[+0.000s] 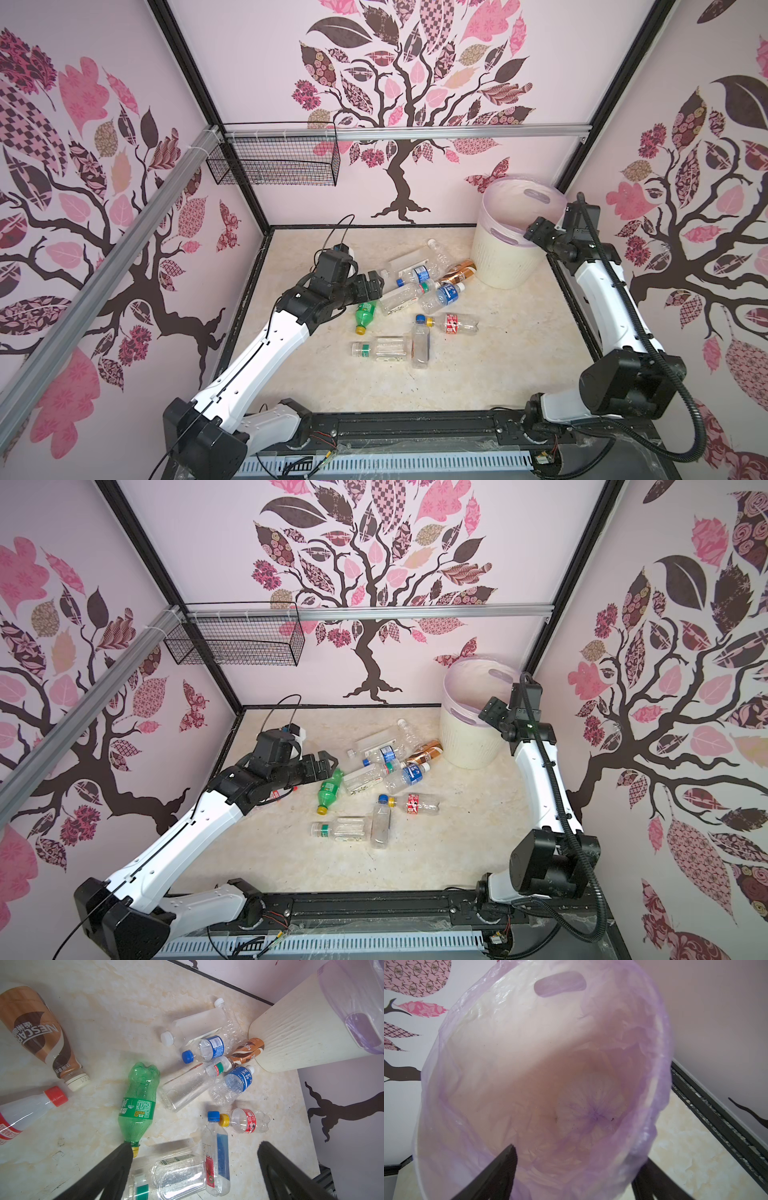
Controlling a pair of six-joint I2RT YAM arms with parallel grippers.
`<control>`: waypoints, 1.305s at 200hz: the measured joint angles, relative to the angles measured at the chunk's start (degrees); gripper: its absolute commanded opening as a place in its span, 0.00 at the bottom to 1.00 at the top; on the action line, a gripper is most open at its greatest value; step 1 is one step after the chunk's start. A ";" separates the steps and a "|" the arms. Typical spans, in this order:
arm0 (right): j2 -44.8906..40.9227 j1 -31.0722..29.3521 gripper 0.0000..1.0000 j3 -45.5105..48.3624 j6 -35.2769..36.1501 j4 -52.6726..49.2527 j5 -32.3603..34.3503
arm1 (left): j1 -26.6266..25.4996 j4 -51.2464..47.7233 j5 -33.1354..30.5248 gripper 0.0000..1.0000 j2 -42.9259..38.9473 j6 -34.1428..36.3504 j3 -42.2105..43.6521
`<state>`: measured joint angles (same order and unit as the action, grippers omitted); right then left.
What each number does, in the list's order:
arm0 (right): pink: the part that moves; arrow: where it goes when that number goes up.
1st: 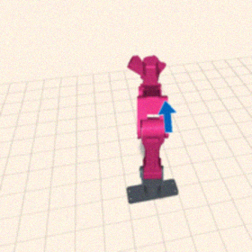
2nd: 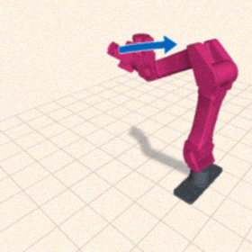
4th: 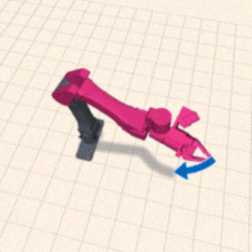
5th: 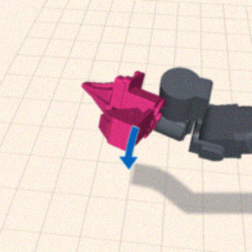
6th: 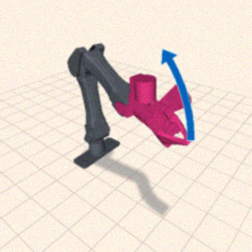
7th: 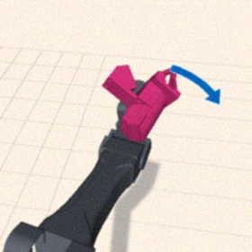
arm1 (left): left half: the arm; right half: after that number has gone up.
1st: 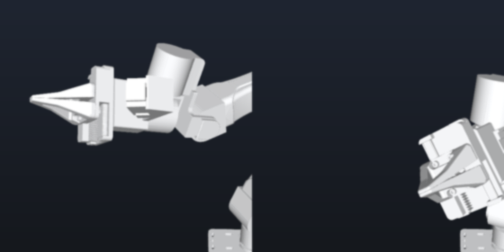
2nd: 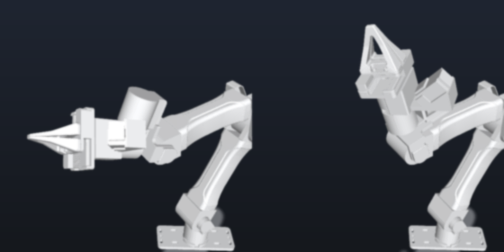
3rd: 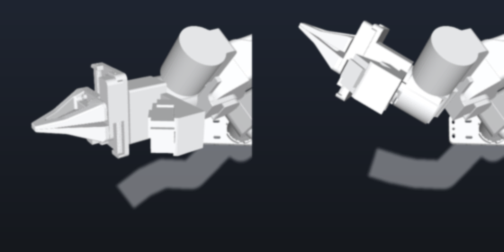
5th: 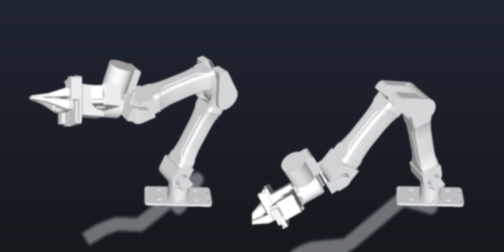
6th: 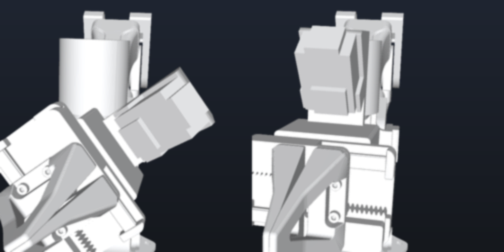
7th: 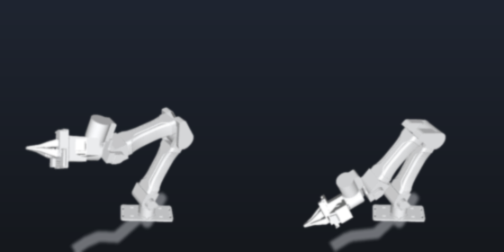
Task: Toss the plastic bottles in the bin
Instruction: 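Move the left gripper over the green soda bottle while the right rises, then grasp the green soda bottle with the left gripper while the right approaches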
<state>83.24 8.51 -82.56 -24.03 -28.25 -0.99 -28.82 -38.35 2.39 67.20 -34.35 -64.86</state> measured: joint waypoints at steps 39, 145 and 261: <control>0.87 0.46 0.78 0.00 0.13 1.40 -3.17 | 0.00 -0.15 -0.98 0.98 -2.03 -0.04 0.94; 4.90 -4.37 0.98 -2.95 2.05 2.19 -5.60 | 0.00 -4.98 -5.33 0.98 3.34 0.85 1.16; -4.00 -13.42 1.00 -5.18 6.25 -3.69 1.46 | 14.12 -14.43 -6.19 0.98 8.04 -0.17 0.59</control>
<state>79.24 -4.91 -87.74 -17.78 -31.94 0.47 -14.70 -52.77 -3.79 75.24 -34.52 -64.27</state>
